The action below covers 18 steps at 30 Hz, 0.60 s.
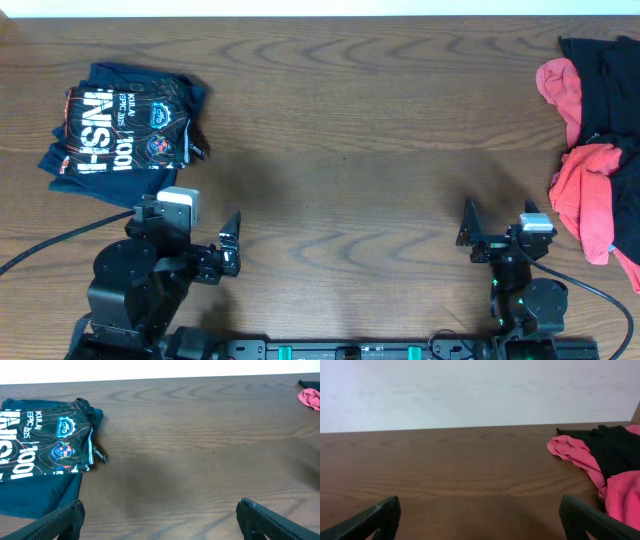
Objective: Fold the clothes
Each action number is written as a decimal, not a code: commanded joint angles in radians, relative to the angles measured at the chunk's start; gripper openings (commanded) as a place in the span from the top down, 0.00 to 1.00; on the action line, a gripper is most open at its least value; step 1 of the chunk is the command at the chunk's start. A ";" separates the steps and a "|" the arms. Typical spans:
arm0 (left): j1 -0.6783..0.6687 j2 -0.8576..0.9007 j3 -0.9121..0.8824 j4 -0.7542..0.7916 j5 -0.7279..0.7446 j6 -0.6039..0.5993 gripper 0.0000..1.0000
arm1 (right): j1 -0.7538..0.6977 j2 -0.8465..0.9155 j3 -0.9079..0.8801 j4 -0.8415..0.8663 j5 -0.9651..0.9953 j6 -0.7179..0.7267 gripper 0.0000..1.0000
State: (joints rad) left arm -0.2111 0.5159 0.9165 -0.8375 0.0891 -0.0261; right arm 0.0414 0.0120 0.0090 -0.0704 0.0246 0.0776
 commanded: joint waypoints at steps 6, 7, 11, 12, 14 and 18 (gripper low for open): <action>0.014 -0.033 -0.006 -0.047 -0.046 0.007 0.02 | -0.008 -0.005 -0.003 -0.002 -0.006 -0.016 0.01; 0.024 -0.042 -0.012 -0.058 -0.053 0.007 0.02 | -0.008 -0.005 -0.003 -0.002 -0.006 -0.016 0.01; 0.072 -0.106 -0.072 -0.082 -0.053 0.032 0.02 | -0.008 -0.005 -0.003 -0.002 -0.006 -0.016 0.01; 0.083 -0.128 -0.098 -0.080 -0.053 0.032 0.02 | -0.008 -0.005 -0.003 -0.002 -0.006 -0.016 0.01; 0.103 -0.184 -0.169 -0.069 -0.053 0.032 0.02 | -0.008 -0.005 -0.003 -0.002 -0.006 -0.016 0.01; 0.126 -0.323 -0.347 0.030 -0.052 0.031 0.02 | -0.008 -0.005 -0.003 -0.002 -0.006 -0.016 0.01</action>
State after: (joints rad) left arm -0.1028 0.2665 0.6590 -0.8524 0.0479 -0.0063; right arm 0.0414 0.0120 0.0090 -0.0696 0.0216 0.0772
